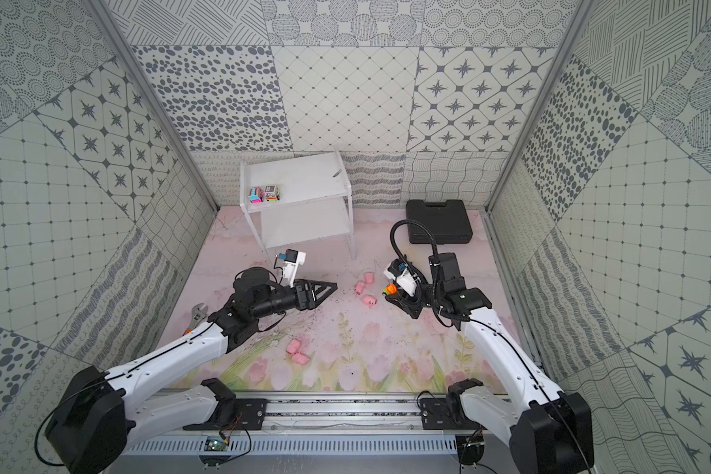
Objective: Organize plastic toys on shelves
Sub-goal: Pick up the plastic toy at the center of the board, then place the plastic toy on the shelf.
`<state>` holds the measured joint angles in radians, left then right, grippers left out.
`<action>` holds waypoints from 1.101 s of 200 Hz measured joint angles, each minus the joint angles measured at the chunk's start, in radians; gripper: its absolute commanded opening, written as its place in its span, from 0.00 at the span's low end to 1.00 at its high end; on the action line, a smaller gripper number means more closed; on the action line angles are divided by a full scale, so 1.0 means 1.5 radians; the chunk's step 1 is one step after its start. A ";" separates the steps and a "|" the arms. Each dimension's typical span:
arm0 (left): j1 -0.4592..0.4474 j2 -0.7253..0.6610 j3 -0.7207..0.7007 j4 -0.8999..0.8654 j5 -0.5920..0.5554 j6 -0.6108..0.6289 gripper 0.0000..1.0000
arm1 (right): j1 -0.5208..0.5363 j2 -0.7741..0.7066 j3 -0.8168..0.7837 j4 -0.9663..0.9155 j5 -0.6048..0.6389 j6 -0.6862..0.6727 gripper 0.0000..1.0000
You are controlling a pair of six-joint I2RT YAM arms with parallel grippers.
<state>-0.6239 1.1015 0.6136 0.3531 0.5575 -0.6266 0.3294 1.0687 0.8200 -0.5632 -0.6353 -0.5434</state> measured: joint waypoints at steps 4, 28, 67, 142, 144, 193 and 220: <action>-0.007 0.000 0.008 -0.008 0.004 0.022 0.87 | 0.013 0.000 0.002 -0.004 -0.007 -0.005 0.34; -0.039 0.005 0.064 -0.085 0.032 0.175 0.87 | 0.081 0.001 0.004 -0.028 -0.030 -0.028 0.35; -0.076 0.044 0.140 -0.217 0.080 0.368 0.85 | 0.159 0.007 0.004 -0.039 -0.033 -0.066 0.35; -0.128 0.109 0.187 -0.330 0.125 0.525 0.68 | 0.177 0.030 0.022 -0.031 -0.040 -0.082 0.36; -0.128 0.110 0.187 -0.331 0.126 0.525 0.67 | 0.177 0.030 0.022 -0.031 -0.040 -0.082 0.35; -0.129 0.141 0.208 -0.354 0.134 0.555 0.56 | 0.177 0.030 0.026 -0.042 -0.039 -0.084 0.35; -0.129 0.146 0.210 -0.360 0.137 0.563 0.51 | 0.177 0.031 0.026 -0.049 -0.040 -0.084 0.35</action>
<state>-0.8181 1.3205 0.9291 -0.1864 0.7624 0.2176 0.5945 1.1156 0.8593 -0.6369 -0.6960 -0.6701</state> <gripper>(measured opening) 0.528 0.358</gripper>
